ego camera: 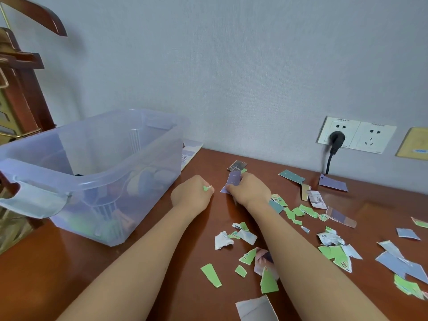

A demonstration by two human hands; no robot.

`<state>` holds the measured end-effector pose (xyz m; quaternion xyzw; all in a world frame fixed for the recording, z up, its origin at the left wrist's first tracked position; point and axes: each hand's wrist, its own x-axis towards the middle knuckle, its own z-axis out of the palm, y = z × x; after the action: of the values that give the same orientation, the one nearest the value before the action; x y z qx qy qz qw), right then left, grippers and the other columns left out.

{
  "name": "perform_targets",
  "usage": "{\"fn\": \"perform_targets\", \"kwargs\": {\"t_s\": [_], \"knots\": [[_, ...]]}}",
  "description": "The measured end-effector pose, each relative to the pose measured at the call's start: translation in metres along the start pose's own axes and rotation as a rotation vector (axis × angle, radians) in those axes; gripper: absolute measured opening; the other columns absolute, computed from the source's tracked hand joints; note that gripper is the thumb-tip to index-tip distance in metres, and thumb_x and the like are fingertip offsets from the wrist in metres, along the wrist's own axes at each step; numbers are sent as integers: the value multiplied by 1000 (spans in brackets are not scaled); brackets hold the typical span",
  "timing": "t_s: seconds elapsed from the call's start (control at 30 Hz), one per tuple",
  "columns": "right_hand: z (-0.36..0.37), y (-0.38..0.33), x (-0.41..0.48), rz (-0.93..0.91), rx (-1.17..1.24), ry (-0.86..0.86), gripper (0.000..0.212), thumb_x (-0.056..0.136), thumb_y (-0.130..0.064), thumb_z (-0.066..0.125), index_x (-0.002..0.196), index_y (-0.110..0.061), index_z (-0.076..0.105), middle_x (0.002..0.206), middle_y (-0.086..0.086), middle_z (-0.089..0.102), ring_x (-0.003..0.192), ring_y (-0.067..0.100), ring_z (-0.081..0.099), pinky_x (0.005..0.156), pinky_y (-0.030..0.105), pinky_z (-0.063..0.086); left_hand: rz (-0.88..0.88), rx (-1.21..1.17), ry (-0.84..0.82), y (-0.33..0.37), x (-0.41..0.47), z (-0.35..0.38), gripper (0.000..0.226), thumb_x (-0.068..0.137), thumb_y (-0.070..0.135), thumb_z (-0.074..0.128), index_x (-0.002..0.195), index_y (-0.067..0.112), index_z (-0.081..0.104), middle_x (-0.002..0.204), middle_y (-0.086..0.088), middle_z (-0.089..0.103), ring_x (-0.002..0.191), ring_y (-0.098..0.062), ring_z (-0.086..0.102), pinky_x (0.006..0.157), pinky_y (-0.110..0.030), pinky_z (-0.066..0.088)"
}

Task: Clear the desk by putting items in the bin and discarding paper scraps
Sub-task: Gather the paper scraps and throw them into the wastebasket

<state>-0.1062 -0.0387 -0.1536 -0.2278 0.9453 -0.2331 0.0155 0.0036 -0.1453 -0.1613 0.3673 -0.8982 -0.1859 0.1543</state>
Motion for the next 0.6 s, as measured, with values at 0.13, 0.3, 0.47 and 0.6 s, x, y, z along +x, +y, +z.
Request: {"fn": "perform_targets", "kwargs": {"t_s": [0.13, 0.3, 0.47, 0.6], "knots": [[-1, 2, -1, -11, 80, -11, 20, 85, -39, 53, 94, -24, 62, 85, -2, 65, 84, 21, 62, 63, 27, 40, 48, 28, 62, 4, -12, -2, 27, 99, 47, 36, 104, 24, 50, 93, 5, 63, 89, -21, 62, 68, -30, 43], [-10, 6, -7, -41, 348, -85, 22, 87, -29, 49, 68, -19, 50, 69, 2, 53, 69, 24, 49, 62, 31, 34, 90, -91, 96, 3, -30, -8, 30, 102, 40, 23, 96, 21, 44, 70, 4, 53, 76, -24, 55, 68, -33, 40], [-31, -7, -35, -102, 572, -52, 36, 87, -22, 51, 56, -22, 32, 56, -2, 34, 57, 18, 30, 58, 32, 25, 62, -440, 50, -4, -49, -15, 36, 101, 41, 27, 72, 26, 41, 68, 7, 48, 69, -16, 49, 65, -32, 36], [-49, -30, -76, -90, 820, -80, 38, 84, -13, 55, 56, -20, 30, 57, 1, 34, 52, 17, 26, 50, 26, 22, -11, -902, -176, -11, -71, -35, 33, 102, 33, 37, 73, 18, 41, 62, 3, 39, 52, -12, 34, 49, -23, 27]]}}
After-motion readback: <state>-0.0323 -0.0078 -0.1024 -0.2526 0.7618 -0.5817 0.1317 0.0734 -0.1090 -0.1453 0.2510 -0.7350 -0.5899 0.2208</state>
